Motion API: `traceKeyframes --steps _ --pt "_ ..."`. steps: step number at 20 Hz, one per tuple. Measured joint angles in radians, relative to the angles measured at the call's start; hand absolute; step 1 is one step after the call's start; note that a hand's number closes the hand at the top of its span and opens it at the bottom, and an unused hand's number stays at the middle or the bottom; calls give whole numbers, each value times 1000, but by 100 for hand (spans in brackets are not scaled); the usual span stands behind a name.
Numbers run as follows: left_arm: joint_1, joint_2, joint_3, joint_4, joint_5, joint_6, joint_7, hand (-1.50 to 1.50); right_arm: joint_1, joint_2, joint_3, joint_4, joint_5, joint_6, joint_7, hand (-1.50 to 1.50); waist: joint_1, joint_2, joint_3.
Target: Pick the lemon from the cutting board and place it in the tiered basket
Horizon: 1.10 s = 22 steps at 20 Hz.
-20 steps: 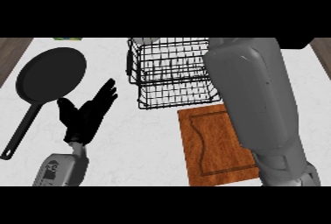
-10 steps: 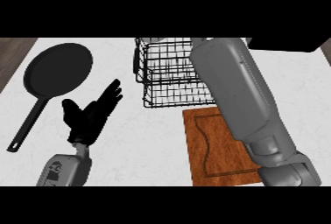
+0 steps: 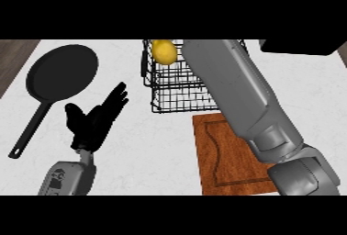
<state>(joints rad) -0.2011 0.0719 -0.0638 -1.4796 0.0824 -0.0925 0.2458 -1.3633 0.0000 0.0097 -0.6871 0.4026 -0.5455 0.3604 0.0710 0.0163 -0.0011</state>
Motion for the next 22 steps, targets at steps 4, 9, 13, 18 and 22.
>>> traceKeyframes --steps 4,9,13,18,22 --pt "-1 2 10 9 4 -1 -1 0 -36 0 1 58 -9 -133 -26 -150 -15 -4 0" --pt "8 3 28 18 0 15 -11 0 -14 -35 -59 37 -32 -214 13 -150 -50 -13 0" --pt "29 14 48 19 8 14 -15 0 81 -95 -45 -71 -23 -174 88 -150 -82 -24 1" --pt "62 23 65 15 8 20 -25 0 247 -206 -20 -301 -69 9 145 -150 -119 -36 2" --pt "69 19 70 10 4 34 -22 0 388 -316 -23 -503 -148 188 179 -150 -140 -40 2"
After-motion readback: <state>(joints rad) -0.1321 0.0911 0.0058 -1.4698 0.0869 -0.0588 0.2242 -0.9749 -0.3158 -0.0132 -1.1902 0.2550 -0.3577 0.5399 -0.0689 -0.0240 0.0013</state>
